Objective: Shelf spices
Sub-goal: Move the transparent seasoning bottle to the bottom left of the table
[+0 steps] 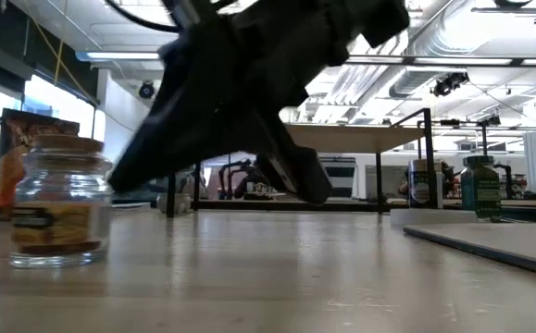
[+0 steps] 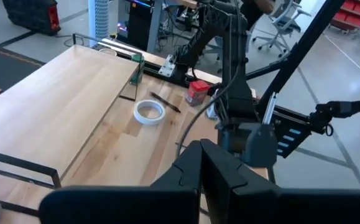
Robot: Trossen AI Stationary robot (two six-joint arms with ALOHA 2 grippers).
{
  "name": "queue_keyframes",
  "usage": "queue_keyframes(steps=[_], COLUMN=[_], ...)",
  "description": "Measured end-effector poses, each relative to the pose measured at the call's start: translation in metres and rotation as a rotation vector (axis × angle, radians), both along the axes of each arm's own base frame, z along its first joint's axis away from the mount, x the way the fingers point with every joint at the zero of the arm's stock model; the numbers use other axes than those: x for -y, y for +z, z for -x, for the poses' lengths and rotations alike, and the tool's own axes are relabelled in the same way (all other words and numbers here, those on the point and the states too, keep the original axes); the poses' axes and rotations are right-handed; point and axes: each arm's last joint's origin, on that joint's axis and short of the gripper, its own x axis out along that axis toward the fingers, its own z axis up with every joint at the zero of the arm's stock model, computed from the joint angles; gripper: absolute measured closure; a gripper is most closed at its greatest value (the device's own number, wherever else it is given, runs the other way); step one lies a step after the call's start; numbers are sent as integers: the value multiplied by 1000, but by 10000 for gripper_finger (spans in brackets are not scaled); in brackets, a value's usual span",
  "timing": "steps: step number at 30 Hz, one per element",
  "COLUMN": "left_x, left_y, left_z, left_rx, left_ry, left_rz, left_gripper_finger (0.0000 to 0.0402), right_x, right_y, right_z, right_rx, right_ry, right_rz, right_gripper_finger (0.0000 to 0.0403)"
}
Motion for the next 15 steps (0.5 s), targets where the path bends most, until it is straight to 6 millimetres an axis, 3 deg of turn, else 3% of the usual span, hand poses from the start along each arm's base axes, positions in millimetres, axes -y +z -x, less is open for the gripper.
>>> queue_keyframes(steps=[8, 15], left_x=[6, 8], left_y=[-3, -4], left_z=[-7, -9], left_rx=[-21, -25], left_ry=[5, 12], left_rz=[3, 13], left_gripper_finger=[401, 401], right_x=[-2, 0], right_y=[15, 8], right_z=[-9, -13], right_rx=[12, 21], right_ry=[21, -2], right_rz=[64, 67], right_gripper_finger=[403, 403])
